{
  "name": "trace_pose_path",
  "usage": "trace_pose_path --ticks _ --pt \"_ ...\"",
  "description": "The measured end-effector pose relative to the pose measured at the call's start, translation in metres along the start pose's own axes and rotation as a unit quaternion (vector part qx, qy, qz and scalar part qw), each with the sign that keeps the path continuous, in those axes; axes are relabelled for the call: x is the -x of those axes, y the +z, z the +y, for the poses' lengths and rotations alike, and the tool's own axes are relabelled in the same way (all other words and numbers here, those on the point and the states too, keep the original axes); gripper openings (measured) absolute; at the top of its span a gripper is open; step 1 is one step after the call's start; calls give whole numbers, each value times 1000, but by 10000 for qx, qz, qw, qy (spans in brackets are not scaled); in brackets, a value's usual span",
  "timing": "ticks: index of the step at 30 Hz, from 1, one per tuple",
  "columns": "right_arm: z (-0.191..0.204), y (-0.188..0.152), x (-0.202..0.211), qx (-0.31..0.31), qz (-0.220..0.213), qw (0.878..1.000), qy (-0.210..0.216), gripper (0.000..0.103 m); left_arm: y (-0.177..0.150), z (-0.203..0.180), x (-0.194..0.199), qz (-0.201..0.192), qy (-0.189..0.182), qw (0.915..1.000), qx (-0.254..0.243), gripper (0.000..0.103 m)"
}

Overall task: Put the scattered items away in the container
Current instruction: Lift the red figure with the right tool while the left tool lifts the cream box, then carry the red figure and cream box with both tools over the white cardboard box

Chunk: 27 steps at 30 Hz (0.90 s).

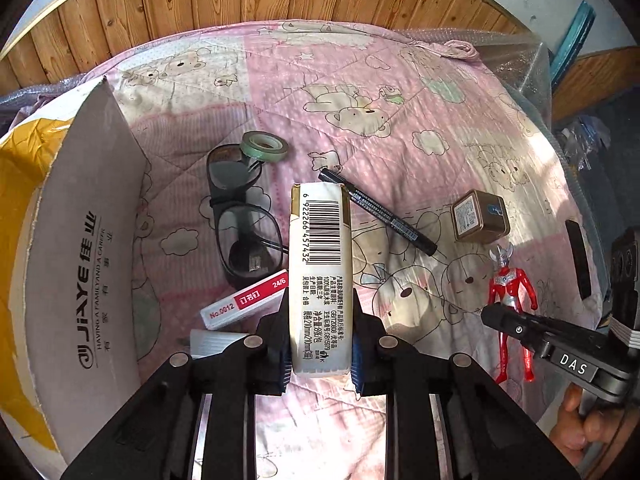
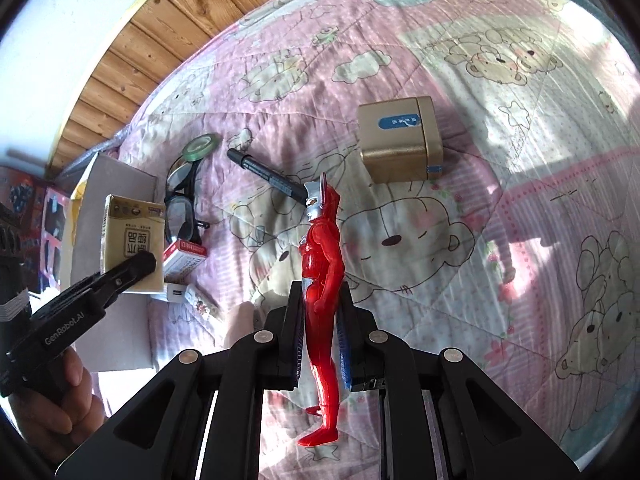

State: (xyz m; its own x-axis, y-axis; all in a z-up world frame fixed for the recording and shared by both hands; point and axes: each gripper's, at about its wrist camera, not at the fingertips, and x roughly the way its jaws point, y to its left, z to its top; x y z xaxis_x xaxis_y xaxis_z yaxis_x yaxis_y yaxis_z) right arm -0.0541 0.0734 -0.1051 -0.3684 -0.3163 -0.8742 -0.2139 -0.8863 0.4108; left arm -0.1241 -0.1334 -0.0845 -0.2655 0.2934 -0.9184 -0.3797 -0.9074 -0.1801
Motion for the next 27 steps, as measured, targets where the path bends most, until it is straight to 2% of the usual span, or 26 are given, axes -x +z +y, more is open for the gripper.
trace_pose_path --ticks 8,27 --pt "42 2 17 575 -97 9983 -83 15 -8 8 28 -158 87 9998 98 23" --pt "125 7 34 1513 -171 9883 -76 16 -14 39 82 -697 6 9959 573 23"
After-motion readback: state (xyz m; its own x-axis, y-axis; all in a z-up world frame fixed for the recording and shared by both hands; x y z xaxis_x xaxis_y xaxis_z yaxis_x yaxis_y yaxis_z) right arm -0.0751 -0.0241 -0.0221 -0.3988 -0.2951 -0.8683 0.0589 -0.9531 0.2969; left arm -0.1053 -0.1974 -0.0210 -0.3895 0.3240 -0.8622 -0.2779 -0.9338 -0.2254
